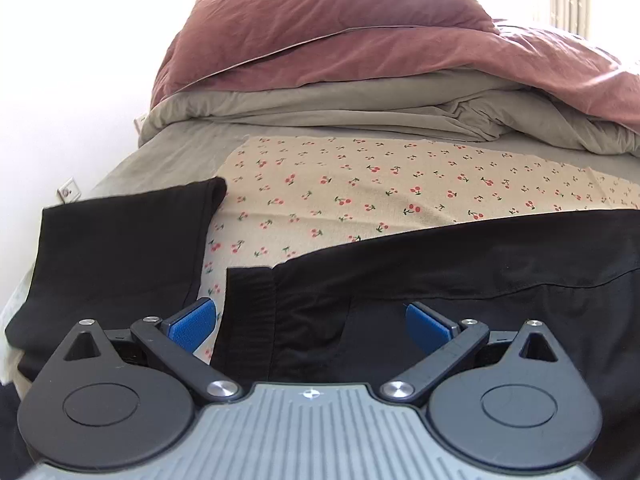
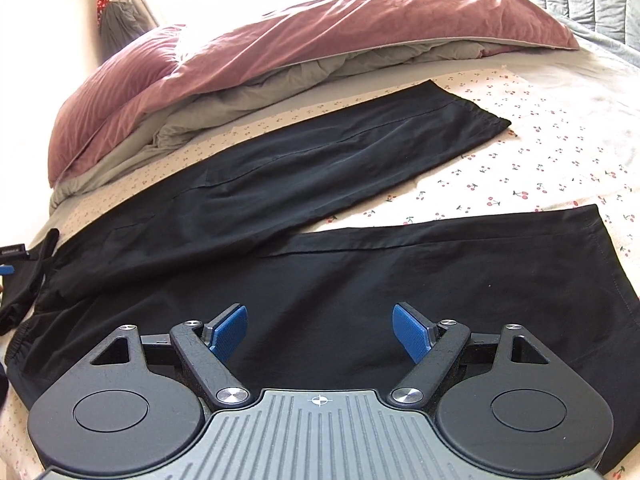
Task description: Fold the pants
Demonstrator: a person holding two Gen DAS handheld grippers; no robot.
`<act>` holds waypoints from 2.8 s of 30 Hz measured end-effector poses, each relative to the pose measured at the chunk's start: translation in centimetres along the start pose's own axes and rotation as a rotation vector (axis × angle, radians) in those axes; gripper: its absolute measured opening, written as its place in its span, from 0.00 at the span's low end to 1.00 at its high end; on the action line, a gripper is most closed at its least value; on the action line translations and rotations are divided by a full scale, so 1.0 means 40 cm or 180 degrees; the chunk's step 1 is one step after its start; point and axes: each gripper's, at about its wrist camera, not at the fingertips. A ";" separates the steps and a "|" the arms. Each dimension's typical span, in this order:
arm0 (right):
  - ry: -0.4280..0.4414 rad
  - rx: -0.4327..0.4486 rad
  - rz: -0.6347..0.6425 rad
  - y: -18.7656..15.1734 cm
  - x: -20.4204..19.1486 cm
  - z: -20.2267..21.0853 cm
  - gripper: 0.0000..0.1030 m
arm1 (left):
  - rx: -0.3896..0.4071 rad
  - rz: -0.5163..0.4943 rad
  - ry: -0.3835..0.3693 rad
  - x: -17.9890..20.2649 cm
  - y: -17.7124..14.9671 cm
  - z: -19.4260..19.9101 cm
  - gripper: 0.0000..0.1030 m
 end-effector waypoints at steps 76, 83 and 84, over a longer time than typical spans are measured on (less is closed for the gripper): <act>0.0140 0.0463 -0.1611 0.488 0.119 -0.455 0.00 | -0.0187 0.2726 -0.1145 -0.168 -0.263 0.000 0.02; 0.0621 0.1021 -0.1024 0.463 0.029 -0.096 0.00 | 0.0282 0.3075 -0.1235 -0.265 -0.229 0.188 0.02; 0.0681 0.1057 -0.0945 0.430 0.024 -0.037 0.00 | 0.0299 0.3107 -0.1277 -0.283 -0.245 0.215 0.02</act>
Point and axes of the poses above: each gripper's, at about its wrist camera, not at the fingertips, and z roughly against the way its jaws point, x to its right, y to its top, and after that the axes turned 1 degree about y, right-handed
